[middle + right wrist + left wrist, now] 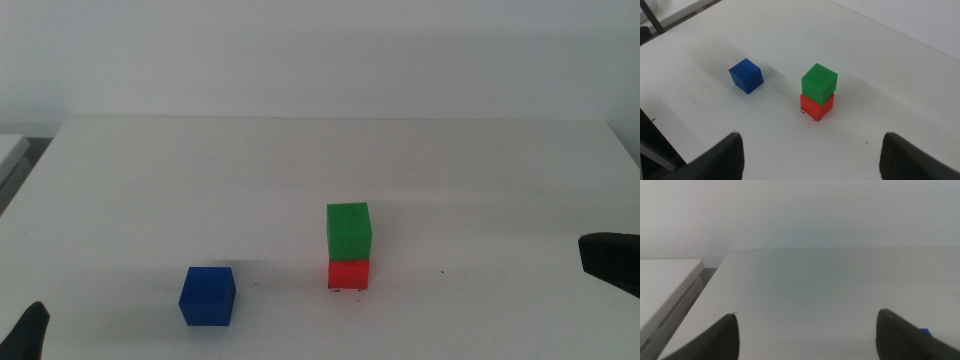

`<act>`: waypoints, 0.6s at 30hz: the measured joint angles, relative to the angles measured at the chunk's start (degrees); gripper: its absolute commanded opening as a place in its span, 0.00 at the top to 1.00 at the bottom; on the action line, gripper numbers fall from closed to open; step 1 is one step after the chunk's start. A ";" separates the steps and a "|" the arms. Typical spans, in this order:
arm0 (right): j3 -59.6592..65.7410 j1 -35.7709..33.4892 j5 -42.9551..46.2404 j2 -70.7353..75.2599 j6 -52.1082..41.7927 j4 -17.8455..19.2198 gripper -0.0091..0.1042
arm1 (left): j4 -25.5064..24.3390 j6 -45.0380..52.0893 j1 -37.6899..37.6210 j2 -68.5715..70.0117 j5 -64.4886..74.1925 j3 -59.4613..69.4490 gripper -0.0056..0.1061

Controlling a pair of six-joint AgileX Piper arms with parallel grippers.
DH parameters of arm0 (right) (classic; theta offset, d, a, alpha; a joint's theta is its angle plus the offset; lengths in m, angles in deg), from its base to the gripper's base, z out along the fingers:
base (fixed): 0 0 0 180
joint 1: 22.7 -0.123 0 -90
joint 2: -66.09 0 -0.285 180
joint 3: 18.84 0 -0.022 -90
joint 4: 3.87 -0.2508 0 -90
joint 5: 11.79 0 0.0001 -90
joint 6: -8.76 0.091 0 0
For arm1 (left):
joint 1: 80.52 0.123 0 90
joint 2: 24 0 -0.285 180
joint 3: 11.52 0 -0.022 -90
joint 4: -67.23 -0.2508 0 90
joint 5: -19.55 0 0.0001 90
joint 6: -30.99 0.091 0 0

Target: Stack red cubes first, then green, then blue cubes in a specific spot.

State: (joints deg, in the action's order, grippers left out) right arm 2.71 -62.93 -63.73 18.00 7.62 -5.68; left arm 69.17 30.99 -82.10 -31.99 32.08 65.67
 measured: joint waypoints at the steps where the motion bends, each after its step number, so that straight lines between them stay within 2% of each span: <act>1: 0.00 0.00 0.00 0.00 0.00 0.00 0.20 | -0.16 0.00 0.00 0.00 0.00 0.00 0.12; 6: 0.00 0.00 0.00 0.00 0.00 0.00 0.20 | 0.81 0.00 0.36 -5.24 4.35 -4.23 0.12; 8: 0.00 0.00 0.00 0.00 0.00 0.00 0.20 | 3.51 0.95 0.50 -11.79 12.21 -11.43 0.12; 12: 0.00 0.00 0.00 0.00 0.00 0.00 0.20 | 11.96 6.87 0.50 -26.89 24.84 -28.54 0.12; 18: 0.00 0.00 0.00 0.00 0.00 0.00 0.20 | 17.60 8.82 0.38 -47.03 38.78 -42.32 0.12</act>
State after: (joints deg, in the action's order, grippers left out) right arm 2.71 -62.93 -63.73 18.00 7.62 -5.68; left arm 86.77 39.82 -81.73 -79.02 70.86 23.36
